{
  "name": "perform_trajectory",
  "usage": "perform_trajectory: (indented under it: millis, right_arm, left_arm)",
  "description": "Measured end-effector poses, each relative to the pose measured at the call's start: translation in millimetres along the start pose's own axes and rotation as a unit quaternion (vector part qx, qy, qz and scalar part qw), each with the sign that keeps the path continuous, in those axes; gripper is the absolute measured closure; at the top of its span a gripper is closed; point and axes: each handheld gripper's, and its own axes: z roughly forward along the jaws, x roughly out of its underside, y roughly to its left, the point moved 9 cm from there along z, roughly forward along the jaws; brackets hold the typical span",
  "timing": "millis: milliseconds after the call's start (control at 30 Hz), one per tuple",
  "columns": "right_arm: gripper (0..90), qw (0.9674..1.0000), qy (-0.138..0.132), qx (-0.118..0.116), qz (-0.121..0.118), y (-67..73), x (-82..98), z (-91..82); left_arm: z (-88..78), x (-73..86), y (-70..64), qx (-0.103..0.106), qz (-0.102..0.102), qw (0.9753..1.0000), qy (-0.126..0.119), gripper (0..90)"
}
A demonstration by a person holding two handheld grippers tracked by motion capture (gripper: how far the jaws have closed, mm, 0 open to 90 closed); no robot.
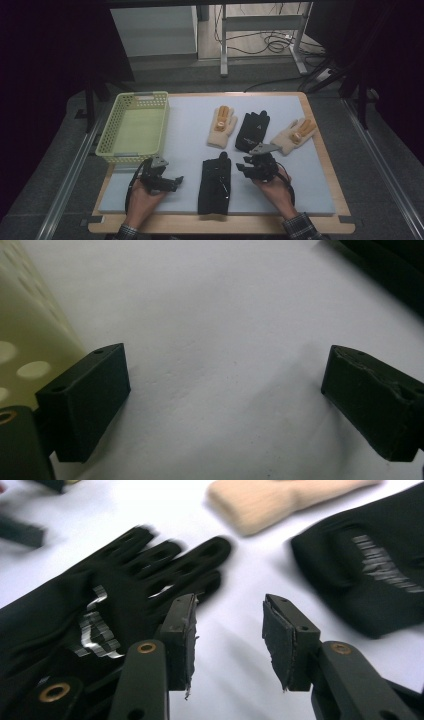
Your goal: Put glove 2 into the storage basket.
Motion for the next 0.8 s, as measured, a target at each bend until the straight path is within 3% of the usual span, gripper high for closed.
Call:
perform_trajectory:
  millis: [233, 333, 367, 433, 633, 800]
  right_arm:
    - [55.9, 0.9991, 0.000, 0.041, 0.013, -48.0, -15.2, 2.0]
    - [55.9, 0.9985, 0.003, 0.053, 0.015, -67.4, -22.0, 7.6]
    - [55.9, 0.9985, 0.003, 0.053, 0.015, -67.4, -22.0, 7.6]
    - [54.4, 0.9975, 0.006, 0.069, 0.014, -84.4, -30.2, 16.3]
    - [47.5, 0.9957, 0.008, 0.088, 0.026, -111.1, -50.6, 37.8]
    - [40.2, 0.9934, 0.024, 0.109, 0.025, -123.1, -54.9, 54.5]
  left_arm:
    - [-0.1, 0.1, 0.0, 0.000, 0.000, 1.0000, 0.001, 5.2]
    - [-0.1, 0.1, 0.0, 0.000, 0.000, 1.0000, 0.001, 5.2]
    - [-0.1, 0.1, 0.0, 0.000, 0.000, 1.0000, 0.001, 5.2]
    - [-0.1, 0.1, 0.1, 0.000, 0.000, 1.0000, 0.001, 5.2]
    - [-0.1, 0.1, 0.1, 0.000, 0.000, 1.0000, 0.001, 5.2]
    - [-0.1, 0.1, 0.1, 0.000, 0.000, 1.0000, 0.001, 5.2]
